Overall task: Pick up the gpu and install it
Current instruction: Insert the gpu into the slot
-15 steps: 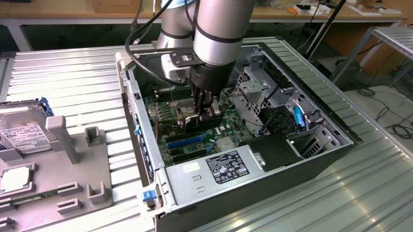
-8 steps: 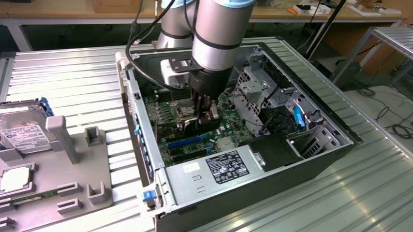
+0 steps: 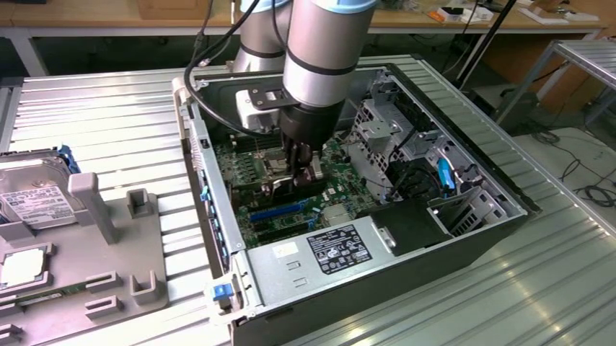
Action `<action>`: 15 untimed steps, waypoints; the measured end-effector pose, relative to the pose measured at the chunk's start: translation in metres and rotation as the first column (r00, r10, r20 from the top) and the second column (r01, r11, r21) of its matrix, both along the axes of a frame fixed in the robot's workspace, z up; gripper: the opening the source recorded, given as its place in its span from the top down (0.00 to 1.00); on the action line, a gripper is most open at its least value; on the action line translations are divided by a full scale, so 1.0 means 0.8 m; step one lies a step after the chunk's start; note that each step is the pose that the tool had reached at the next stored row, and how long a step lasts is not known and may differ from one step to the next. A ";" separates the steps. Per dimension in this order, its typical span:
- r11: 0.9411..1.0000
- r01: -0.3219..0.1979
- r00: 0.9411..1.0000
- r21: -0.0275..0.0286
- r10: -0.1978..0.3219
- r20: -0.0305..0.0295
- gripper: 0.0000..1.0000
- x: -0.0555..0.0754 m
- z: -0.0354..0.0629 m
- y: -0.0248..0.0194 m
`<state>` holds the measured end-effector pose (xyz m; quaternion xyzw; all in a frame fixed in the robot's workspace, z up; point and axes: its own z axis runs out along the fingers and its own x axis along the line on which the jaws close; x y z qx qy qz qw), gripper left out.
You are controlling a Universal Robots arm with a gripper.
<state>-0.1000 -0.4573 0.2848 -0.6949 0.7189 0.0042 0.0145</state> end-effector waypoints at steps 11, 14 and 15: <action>1.000 0.000 1.000 0.000 0.000 0.001 0.73 -0.003 -0.001 -0.0040; 1.000 0.000 1.000 0.000 0.000 0.001 0.73 -0.004 -0.001 -0.0040; 1.000 0.000 1.000 0.000 0.000 0.001 0.73 -0.005 -0.002 -0.0040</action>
